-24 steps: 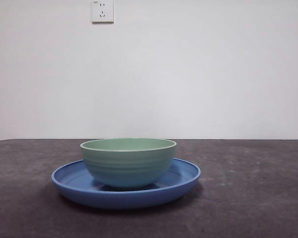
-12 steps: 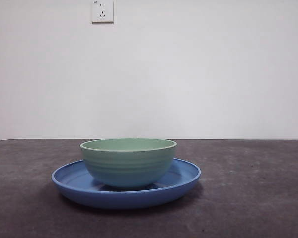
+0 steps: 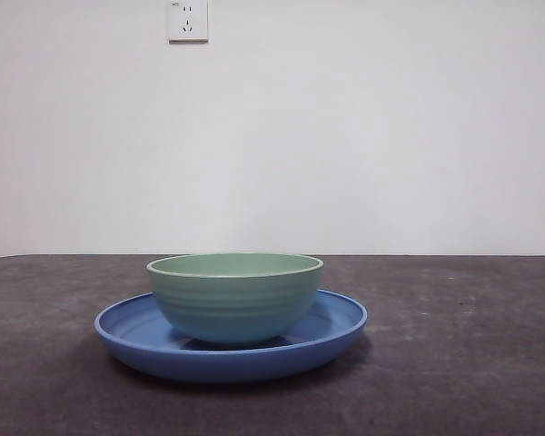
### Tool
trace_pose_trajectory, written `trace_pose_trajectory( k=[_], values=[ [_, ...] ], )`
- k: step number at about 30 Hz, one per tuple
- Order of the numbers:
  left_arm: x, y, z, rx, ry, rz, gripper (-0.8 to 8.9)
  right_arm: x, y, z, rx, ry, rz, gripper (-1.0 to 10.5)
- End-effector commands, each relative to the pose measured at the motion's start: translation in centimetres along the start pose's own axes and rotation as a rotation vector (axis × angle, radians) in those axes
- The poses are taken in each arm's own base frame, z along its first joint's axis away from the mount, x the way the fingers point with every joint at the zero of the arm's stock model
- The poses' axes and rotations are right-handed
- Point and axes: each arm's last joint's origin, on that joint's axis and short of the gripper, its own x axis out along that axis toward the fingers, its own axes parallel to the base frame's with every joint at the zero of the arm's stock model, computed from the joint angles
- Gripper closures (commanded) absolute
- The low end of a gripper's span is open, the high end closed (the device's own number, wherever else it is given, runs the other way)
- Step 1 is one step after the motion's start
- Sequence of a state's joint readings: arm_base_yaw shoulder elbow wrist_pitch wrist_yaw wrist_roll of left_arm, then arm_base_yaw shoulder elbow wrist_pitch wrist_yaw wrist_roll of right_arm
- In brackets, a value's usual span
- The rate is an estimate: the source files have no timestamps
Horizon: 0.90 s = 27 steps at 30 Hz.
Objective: Place the green bowl on the blue plate
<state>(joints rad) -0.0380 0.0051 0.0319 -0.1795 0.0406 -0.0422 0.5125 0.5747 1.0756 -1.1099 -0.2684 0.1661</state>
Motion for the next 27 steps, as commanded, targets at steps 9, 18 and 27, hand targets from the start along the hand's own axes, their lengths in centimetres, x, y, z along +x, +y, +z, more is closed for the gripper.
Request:
trace_pose_trajectory(
  k=[9,18,27],
  values=[
    [0.2,0.0,-0.7,0.011,0.025,0.002,7.9,-0.2,0.2,0.3,0.0,-0.013,0.012,9.3],
    [0.2,0.0,-0.7,0.011,0.025,0.002,7.9,-0.6,-0.2,0.1,0.027,-0.059,-0.034,9.3],
    [0.2,0.0,-0.7,0.011,0.025,0.002,7.9,0.7,-3.2,-2.1,0.015,-0.399,-0.295,9.3]
  ],
)
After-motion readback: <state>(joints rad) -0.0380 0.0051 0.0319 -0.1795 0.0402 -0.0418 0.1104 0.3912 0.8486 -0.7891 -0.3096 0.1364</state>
